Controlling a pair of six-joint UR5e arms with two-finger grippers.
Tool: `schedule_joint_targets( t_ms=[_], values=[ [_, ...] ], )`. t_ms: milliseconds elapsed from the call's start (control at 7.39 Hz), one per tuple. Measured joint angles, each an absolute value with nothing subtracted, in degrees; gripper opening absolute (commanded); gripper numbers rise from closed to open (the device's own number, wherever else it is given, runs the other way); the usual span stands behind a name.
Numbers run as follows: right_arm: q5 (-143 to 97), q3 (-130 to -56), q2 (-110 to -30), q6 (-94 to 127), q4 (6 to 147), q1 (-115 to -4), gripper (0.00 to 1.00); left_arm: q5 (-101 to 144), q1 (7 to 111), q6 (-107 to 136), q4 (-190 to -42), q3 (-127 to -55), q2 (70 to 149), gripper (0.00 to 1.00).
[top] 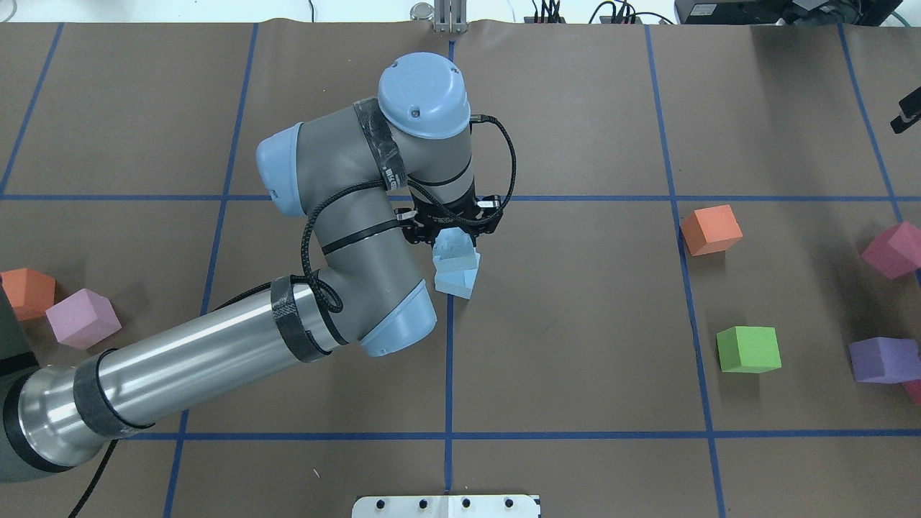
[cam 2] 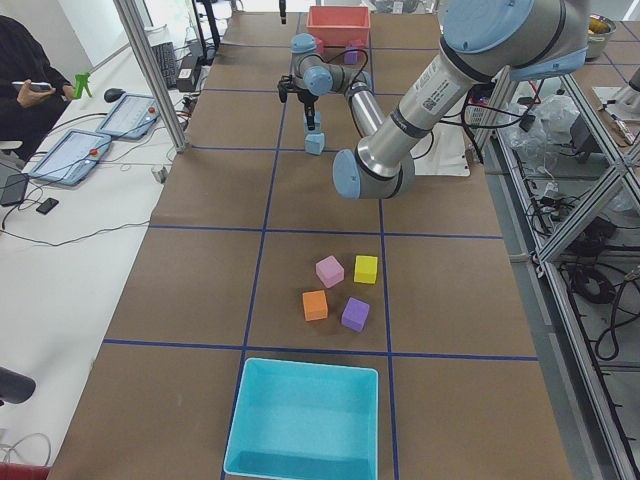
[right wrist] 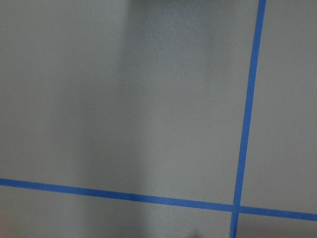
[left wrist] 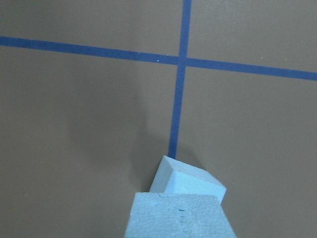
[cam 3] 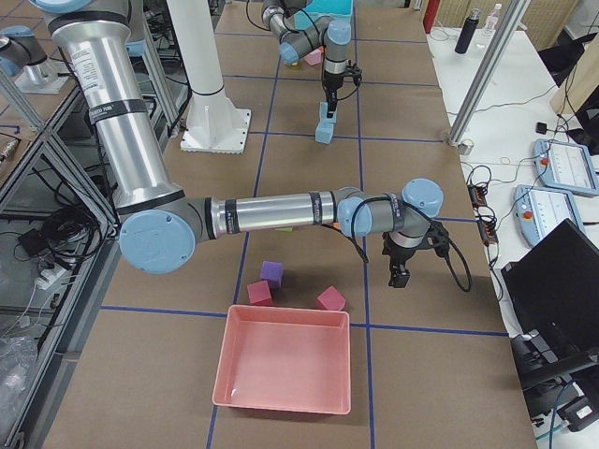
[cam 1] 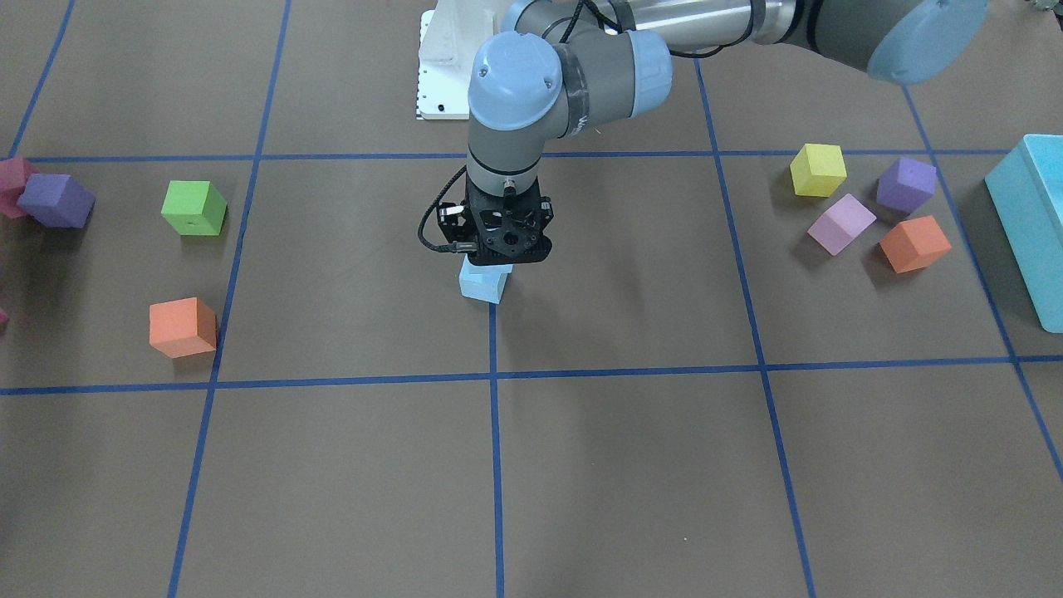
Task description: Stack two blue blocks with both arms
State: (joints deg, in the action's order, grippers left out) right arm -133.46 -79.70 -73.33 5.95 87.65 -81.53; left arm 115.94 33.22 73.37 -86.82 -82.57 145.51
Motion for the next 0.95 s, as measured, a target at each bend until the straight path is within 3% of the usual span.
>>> schedule_joint_targets(
  t_ms=[812, 947],
  values=[
    [-133.5, -79.8, -73.2, 6.1, 87.5, -81.6, 1.00, 113.8, 31.5, 73.4, -87.4, -80.5, 145.9, 0.50],
    [-133.4, -79.8, -73.2, 6.2, 87.5, -81.6, 1.00, 113.8, 31.4, 73.4, -87.4, -80.5, 145.9, 0.59]
  ],
)
